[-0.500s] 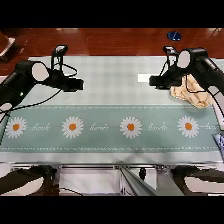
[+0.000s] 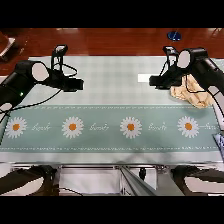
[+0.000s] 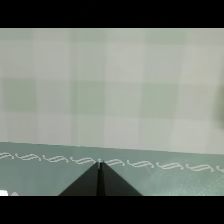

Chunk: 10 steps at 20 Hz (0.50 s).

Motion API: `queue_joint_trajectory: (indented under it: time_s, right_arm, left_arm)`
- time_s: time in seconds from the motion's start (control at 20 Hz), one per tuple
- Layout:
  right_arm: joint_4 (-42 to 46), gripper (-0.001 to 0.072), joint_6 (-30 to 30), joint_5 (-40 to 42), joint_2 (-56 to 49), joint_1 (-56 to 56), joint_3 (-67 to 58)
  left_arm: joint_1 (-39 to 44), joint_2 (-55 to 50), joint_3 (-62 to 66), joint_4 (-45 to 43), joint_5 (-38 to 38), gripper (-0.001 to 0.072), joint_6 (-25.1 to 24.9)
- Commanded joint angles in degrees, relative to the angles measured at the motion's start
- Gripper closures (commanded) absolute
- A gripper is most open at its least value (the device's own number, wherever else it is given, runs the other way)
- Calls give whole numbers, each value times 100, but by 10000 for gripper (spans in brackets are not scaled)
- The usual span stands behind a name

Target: Fold the shirts.

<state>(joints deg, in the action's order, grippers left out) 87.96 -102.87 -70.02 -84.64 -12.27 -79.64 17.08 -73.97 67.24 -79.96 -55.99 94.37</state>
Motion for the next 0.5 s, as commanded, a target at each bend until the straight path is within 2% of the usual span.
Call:
queue_joint_trajectory:
  time_s: [0.0,0.35,0.45]
  right_arm:
    - [-2,690,-2,-2,0,-4,2]
    - [0,690,-2,17,0,-4,2]
    - [249,690,9,601,0,-2,2]
  left_arm:
    - [-4,-2,4,0,2,691,-2]
    - [-4,-4,4,0,2,691,0]
    - [-4,-11,4,0,11,691,-2]
